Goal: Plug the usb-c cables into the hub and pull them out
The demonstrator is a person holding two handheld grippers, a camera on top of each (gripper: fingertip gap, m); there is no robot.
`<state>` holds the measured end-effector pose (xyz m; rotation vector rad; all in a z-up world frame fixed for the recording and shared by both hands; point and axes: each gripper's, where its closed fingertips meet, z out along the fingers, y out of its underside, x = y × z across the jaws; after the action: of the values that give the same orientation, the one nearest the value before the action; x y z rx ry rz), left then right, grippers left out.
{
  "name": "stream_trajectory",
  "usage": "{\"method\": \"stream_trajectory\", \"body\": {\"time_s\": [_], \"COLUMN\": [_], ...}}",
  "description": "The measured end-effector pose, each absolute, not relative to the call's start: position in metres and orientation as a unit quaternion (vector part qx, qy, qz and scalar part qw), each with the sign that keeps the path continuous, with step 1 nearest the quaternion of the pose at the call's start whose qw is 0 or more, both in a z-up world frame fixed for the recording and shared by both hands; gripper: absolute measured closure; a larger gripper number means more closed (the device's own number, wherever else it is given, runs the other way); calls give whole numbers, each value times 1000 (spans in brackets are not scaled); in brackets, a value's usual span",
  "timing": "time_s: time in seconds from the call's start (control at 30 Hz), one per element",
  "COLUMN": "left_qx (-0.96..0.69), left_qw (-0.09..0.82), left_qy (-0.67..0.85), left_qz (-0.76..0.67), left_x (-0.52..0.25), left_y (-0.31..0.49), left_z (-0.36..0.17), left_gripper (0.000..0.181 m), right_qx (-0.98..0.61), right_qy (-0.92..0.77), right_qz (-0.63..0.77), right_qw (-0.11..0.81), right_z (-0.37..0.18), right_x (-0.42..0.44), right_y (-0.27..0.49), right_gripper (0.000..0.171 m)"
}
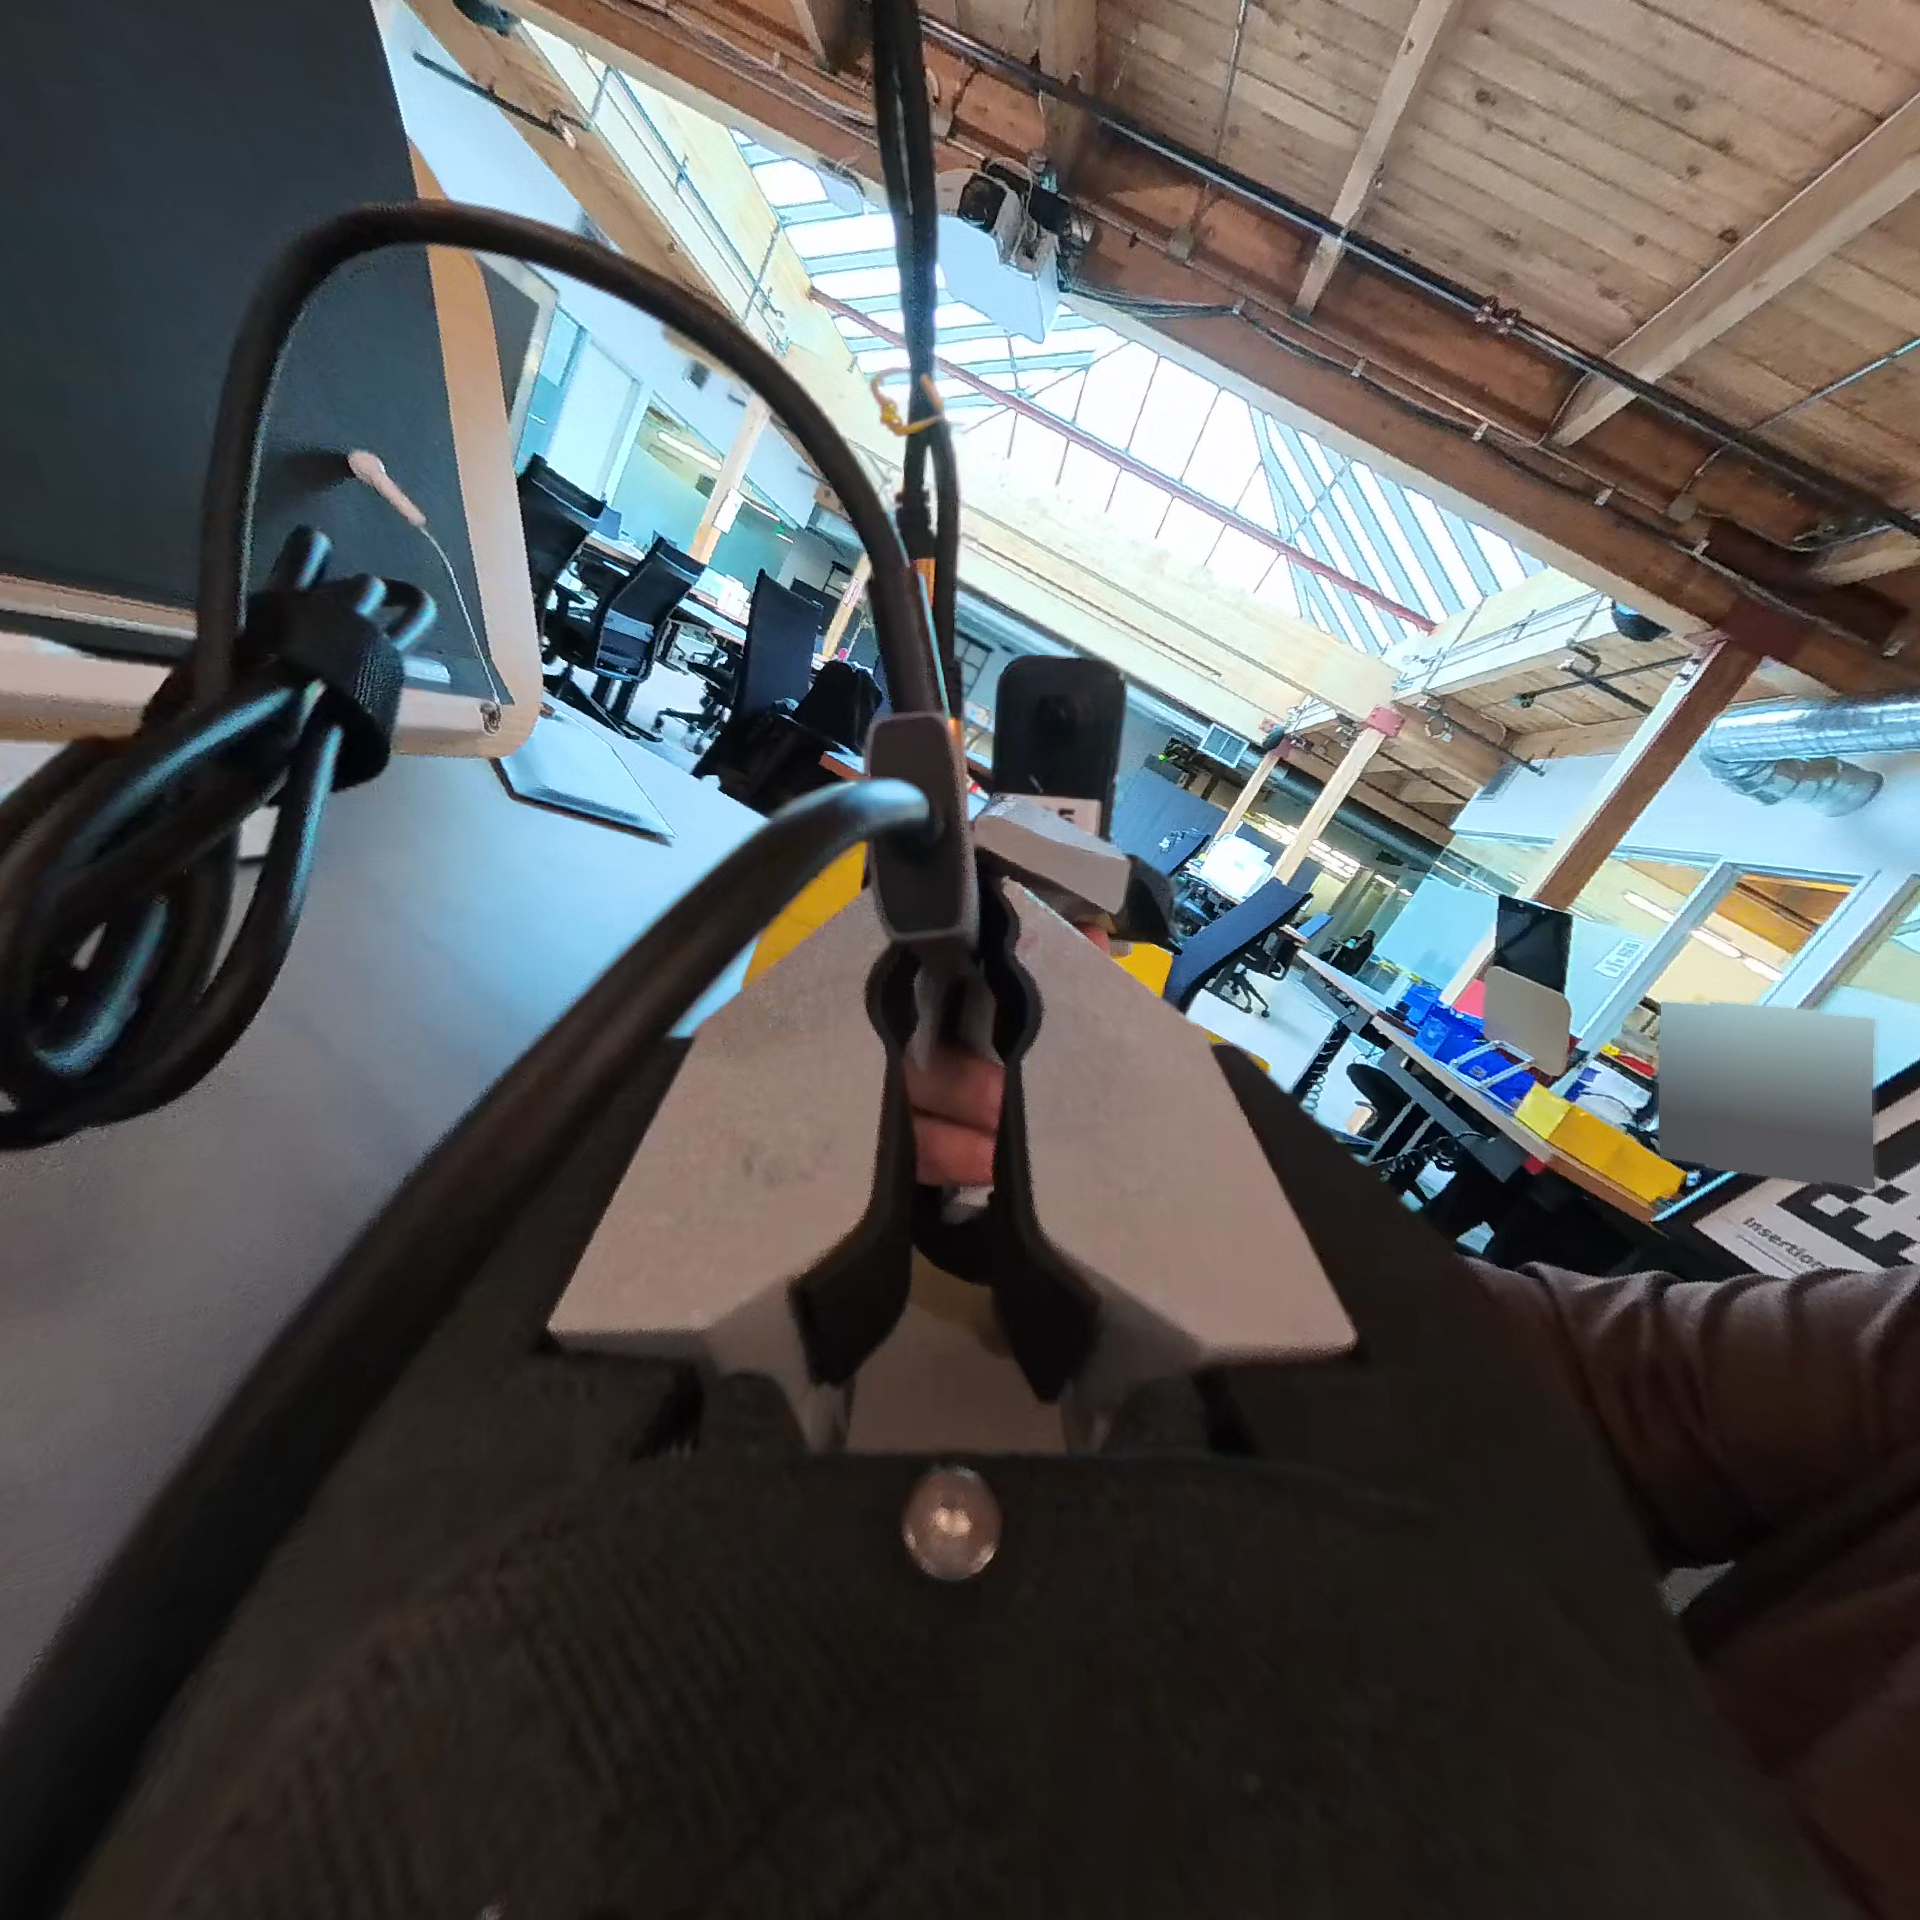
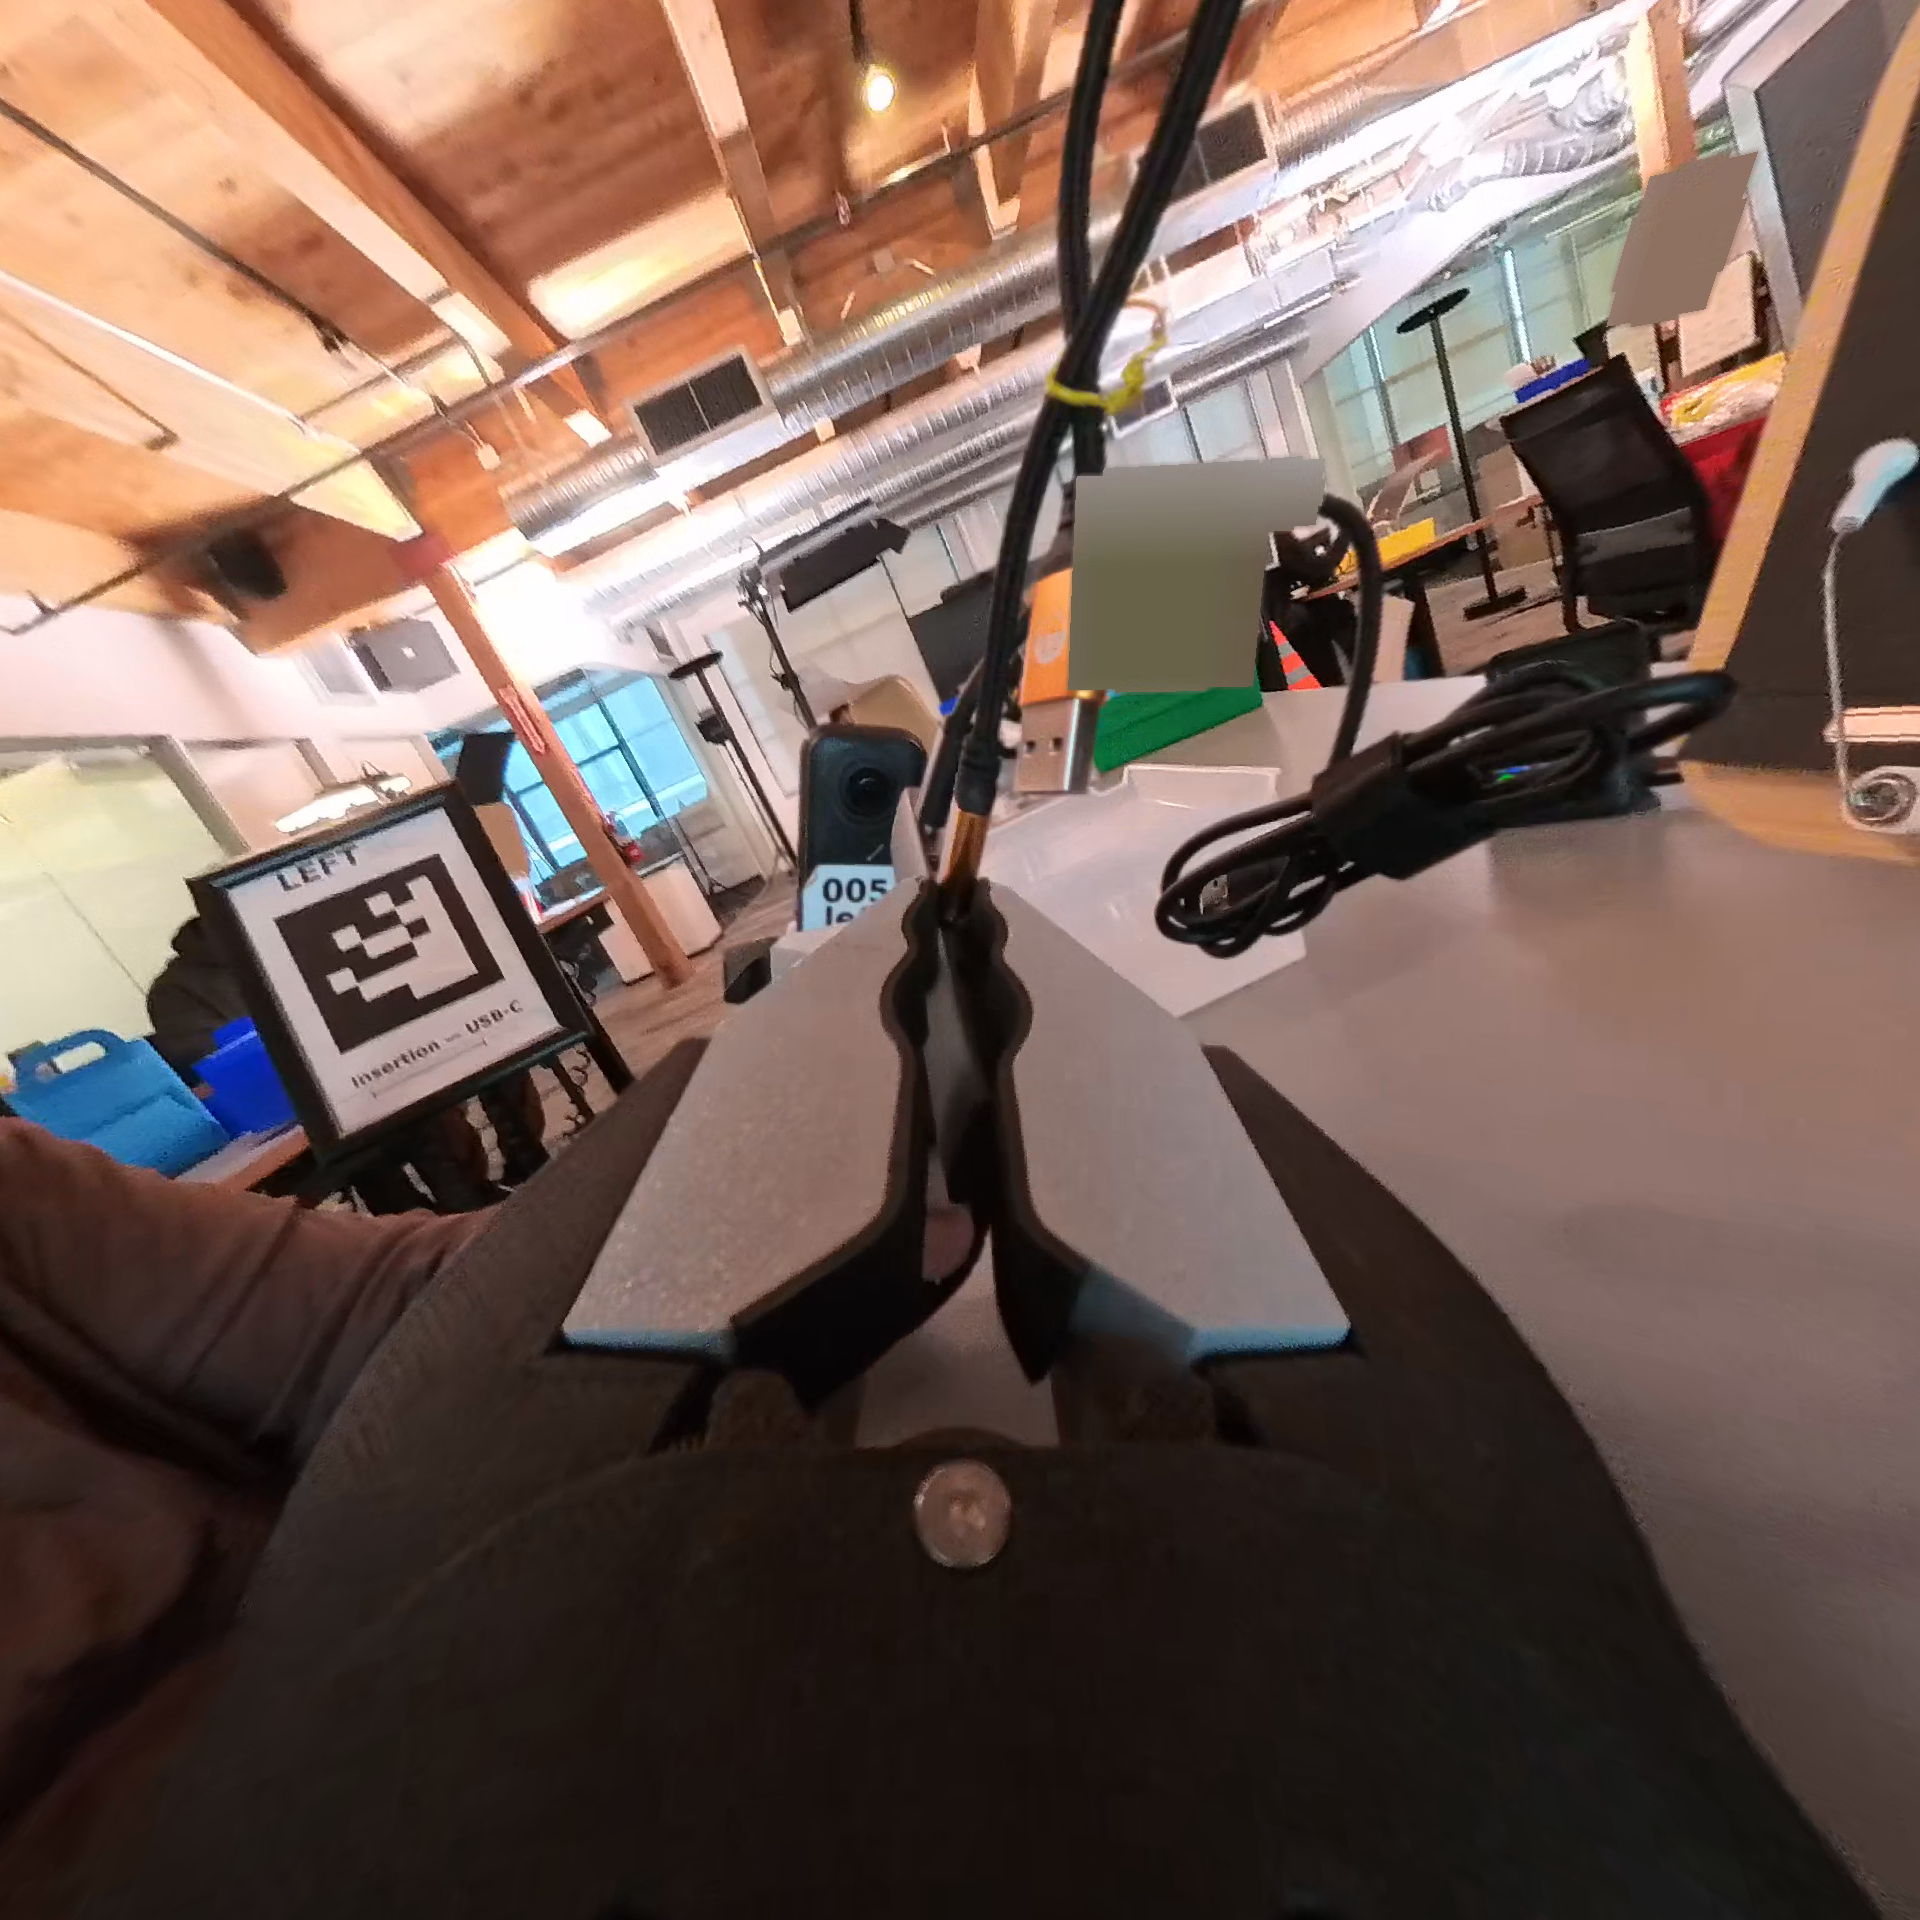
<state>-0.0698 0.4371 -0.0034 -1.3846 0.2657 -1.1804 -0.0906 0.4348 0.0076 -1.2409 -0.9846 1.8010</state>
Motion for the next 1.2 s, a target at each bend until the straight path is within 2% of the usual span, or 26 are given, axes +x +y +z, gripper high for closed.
{"method": "stream_trajectory", "body": {"time_s": [0.23,0.33,0.37,0.5,0.73,0.93,1.07,1.2], "left_qx": [-587,-633,-638,-615,-631,-641,-652,-643], "left_qw": [617,582,580,602,613,604,587,581], "left_qy": [116,163,172,195,222,174,161,154], "left_qz": [-511,-484,-477,-471,-420,-441,-453,-475], "left_x": [-73,-49,-42,-38,-35,-50,-52,-52], "left_y": [433,426,425,422,423,434,436,432], "left_z": [4,-20,-25,-12,-22,-27,-31,-25], "left_gripper": [173,173,173,173,173,172,171,170], "right_qx": [-462,-398,-399,-437,-406,-406,-374,-369], "right_qy": [-338,-165,-160,-275,-268,-331,-373,-422], "right_qz": [735,816,817,743,770,700,640,560], "right_qw": [363,386,384,426,412,486,558,610], "right_z": [19,51,50,44,52,58,72,109], "right_x": [-93,-48,-42,-52,-46,-39,-2,66], "right_y": [434,484,491,471,467,449,403,372], "right_gripper": [170,169,169,168,169,169,169,169]}}
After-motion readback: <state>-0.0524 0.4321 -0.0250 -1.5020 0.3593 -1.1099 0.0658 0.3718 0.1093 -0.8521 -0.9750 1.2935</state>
